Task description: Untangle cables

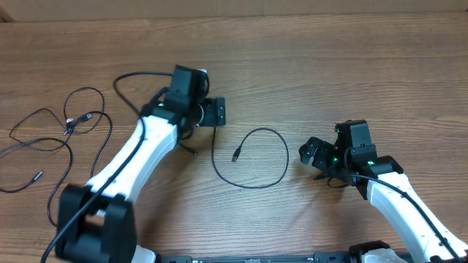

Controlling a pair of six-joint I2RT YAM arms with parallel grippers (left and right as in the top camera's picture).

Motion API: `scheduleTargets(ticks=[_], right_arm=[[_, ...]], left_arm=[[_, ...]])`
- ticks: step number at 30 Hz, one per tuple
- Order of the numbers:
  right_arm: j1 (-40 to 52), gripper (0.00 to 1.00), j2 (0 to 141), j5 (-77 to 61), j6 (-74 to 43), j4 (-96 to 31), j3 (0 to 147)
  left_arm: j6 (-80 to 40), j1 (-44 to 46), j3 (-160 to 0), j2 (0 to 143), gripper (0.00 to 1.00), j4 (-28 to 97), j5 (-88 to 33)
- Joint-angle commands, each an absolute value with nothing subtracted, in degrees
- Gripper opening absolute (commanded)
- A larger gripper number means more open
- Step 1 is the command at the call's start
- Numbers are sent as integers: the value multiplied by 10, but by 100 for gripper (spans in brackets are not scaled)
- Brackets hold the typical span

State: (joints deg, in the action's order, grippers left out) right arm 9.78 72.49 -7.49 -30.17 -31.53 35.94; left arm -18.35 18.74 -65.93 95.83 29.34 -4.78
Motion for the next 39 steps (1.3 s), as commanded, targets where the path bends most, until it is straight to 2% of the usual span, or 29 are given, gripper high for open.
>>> scheduleTargets(ticks=[1,5,10,19,20,22,24,29,32,35,36,37,39], right_arm=[[96,100,722,-71,-299,-314,376],[96,100,722,-71,-299,-314,376],[96,100,722,-71,-299,-314,376],[96,100,722,-71,-299,-315,376],[96,100,722,-71,-299,-315,376],[96,100,722,-71,-299,-317,376],[96,100,722,-71,-299,-323,376],[96,100,722,-71,-299,-328,376],[96,100,722,-71,-299,-329,376],[96,100,722,-71,-299,-331,376],[96,100,722,-71,-299,-331,376],[96,100,722,-71,-299,-331,376],[96,100,722,-71,-299,-332,376]], left_arm=[[-189,200,-657,998,90,293,-58],[-189,214,-657,1034,85,302,-61],[-189,229,-657,1059,72,332,-60],[-189,238,-657,1065,31,388,-60],[-189,238,-657,1065,23,392,-60],[-189,238,-657,1065,13,411,-60],[-189,238,-656,1065,11,432,-57],[-189,238,-654,1065,27,443,-33],[-189,238,-650,1065,28,432,-24],[-189,238,-650,1065,23,410,-25],[-189,238,-650,1065,17,402,-26],[-189,238,-651,1065,4,396,-26],[-189,238,-656,1064,4,394,-25]])
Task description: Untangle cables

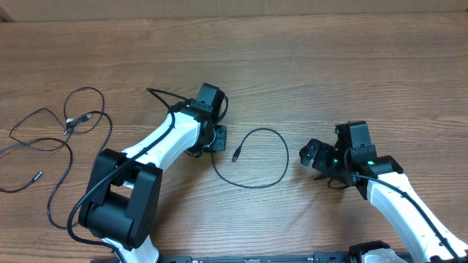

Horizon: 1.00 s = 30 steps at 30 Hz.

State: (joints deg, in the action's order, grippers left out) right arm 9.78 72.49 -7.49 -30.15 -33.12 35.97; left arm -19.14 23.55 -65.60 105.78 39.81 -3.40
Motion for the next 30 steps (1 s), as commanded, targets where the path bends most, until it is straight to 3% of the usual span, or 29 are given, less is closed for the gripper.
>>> scheduleTargets(ticks=[1,10,18,30], right_arm=[[96,100,722,-71,-299,-333,376],[96,100,722,-71,-299,-334,376],[96,100,722,-71,-299,-333,376],[96,100,722,-71,-299,-333,376]], left_arm=[[-188,237,-662,1062,4,397,-20],[-189,190,-852,1020,4,535,135],[-188,75,-1103,989,4,660,202],[-189,-126,-1284,984,4,674,296]])
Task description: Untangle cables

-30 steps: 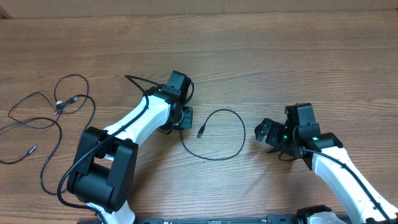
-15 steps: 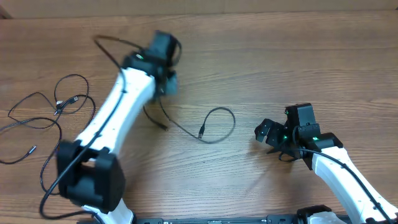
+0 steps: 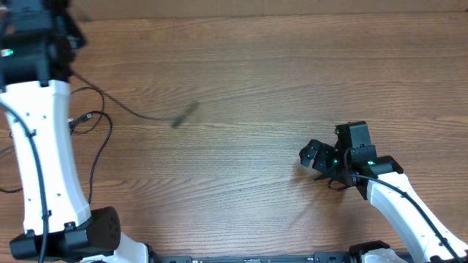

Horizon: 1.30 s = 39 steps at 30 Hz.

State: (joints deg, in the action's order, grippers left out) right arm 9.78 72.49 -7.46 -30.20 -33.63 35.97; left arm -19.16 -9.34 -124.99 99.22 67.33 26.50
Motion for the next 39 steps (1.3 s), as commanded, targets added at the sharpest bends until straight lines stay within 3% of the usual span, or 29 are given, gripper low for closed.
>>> scheduleTargets(ticks=[1,39], right_arm=[[96,100,722,-71,-299,-333,376],[96,100,722,-71,-299,-333,376]], left_arm=[[-189,-136,-1290,984,4,674,295],[-215,-185,-1298,1018,4,722,276]])
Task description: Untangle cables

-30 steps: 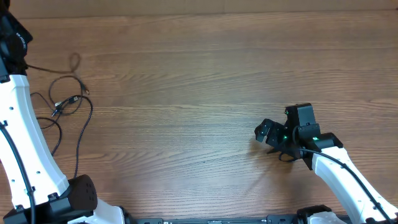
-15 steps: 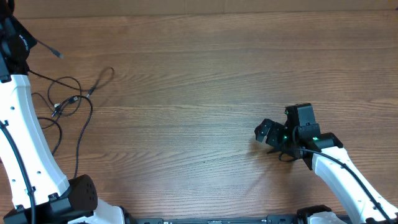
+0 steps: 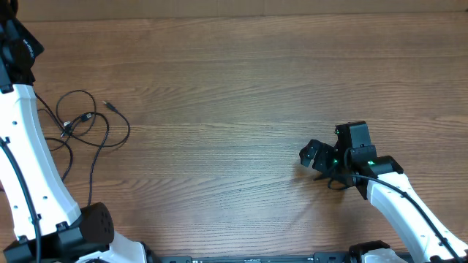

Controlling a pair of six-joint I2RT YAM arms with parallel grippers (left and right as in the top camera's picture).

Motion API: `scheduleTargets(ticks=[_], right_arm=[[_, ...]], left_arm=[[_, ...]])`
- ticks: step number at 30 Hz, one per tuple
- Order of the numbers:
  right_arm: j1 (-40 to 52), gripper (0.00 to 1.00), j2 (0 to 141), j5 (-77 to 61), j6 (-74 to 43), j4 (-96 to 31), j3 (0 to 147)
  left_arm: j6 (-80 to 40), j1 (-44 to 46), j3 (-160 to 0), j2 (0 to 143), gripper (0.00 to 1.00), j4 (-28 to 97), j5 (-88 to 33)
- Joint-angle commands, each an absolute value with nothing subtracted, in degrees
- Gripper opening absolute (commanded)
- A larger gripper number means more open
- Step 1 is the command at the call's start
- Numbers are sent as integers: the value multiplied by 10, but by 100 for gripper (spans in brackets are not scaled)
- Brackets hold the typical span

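Observation:
Several thin black cables (image 3: pixel 82 120) lie in loose loops at the table's left side, one plug end (image 3: pixel 108 106) pointing right. They still cross at a small connector (image 3: pixel 72 125). My left arm (image 3: pixel 25 146) reaches up to the top-left corner. Its black head (image 3: pixel 16 45) is cut by the frame edge and its fingers are hidden, so any hold on a cable cannot be seen. My right gripper (image 3: pixel 313 162) rests low at centre right, fingers pointing left and spread open, holding nothing, far from the cables.
The wooden table (image 3: pixel 234 88) spans the whole view. The left arm's white links cross over part of the cable pile, and the arm bases sit along the front edge.
The cable end that trailed out to the right, blurred, now lies by the pile at the left. My left arm's head has shifted further into the top-left corner. The right arm has not moved.
First my left gripper was at the end of a cable looped in the table's middle. Then it stood lower on that end. Later the arm was at the far left corner with the cable trailing. Now that cable lies with the others at left.

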State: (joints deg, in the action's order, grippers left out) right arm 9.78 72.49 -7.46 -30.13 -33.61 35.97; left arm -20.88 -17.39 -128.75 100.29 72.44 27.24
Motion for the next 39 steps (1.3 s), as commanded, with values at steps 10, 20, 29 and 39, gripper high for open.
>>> scheduleTargets(ticks=[10,20,29,39], right_arm=[[96,100,722,-71,-299,-334,376],[96,100,722,-71,-299,-334,376],[96,100,722,-71,-299,-334,376],[96,100,722,-71,-299,-333,376]], left_arm=[[-215,-195,-1298,1046,4,729,276],[-215,-195,-1298,1047,56,728,273],[-214,-195,-1298,1047,84,735,128],[-164,-161,-1291,1050,100,792,-96]])
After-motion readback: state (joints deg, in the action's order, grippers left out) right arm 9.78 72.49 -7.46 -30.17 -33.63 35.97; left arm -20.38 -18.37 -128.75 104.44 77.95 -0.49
